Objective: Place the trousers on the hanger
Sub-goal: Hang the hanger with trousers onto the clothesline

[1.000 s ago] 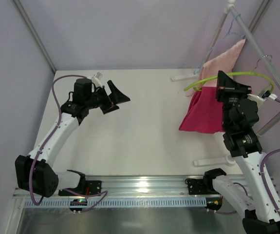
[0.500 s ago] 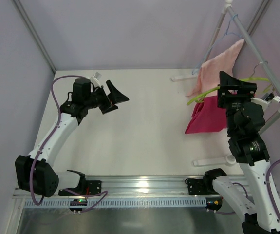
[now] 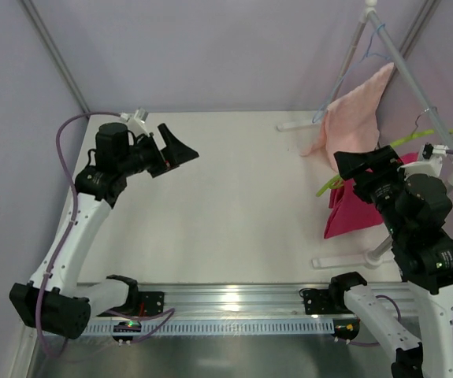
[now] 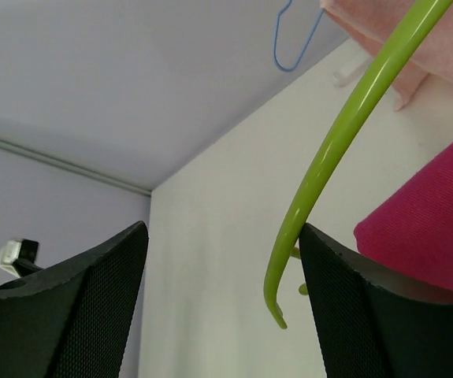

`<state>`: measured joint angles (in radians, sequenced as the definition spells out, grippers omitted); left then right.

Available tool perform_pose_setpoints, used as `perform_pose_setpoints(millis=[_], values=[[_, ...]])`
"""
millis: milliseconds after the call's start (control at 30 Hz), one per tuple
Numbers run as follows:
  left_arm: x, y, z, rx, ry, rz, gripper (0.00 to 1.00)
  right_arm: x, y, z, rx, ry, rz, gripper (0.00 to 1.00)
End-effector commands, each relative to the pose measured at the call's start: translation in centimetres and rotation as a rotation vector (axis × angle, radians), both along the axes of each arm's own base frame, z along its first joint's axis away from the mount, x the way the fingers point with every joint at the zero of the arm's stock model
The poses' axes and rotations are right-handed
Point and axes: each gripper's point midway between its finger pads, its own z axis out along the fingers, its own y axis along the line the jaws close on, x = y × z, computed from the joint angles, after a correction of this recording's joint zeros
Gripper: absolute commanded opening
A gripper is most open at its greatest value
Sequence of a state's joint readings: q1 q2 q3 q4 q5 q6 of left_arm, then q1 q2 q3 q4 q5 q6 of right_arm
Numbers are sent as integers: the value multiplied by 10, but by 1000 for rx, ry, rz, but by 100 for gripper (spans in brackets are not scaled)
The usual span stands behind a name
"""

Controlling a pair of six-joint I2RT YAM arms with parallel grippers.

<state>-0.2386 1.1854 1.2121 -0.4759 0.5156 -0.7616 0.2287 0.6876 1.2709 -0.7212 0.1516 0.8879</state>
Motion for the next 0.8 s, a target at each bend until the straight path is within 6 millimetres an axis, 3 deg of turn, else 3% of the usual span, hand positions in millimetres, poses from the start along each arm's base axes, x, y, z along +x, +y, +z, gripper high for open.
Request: perform_pose_setpoints(millis=[0, 33, 67, 133, 267, 333, 533, 700, 767], values=[[-19, 11, 29, 38, -100, -1, 100, -32, 13, -9, -184, 27, 172, 79], [-29, 16, 35, 44, -123, 6, 100, -37, 23, -12, -202, 17, 245, 82], [-35, 19, 32, 66, -126, 2, 100, -45, 39, -12, -209, -6, 351, 94], [-46, 25, 34, 96, -154, 1, 100, -53, 47, -13, -261, -42, 431, 100], [-66, 41, 46, 164, -218, 40, 100, -57, 48, -12, -294, -32, 458, 100], [-72, 45, 54, 170, -224, 52, 100, -60, 61, -6, -278, -43, 540, 100], [-85, 32, 79, 87, -277, -20, 100, -56, 85, 15, -252, -61, 677, 100], [-86, 27, 81, 71, -287, -54, 100, -51, 110, 27, -250, -59, 756, 100], [-85, 27, 85, 69, -297, -52, 100, -38, 118, 31, -273, -44, 726, 100]])
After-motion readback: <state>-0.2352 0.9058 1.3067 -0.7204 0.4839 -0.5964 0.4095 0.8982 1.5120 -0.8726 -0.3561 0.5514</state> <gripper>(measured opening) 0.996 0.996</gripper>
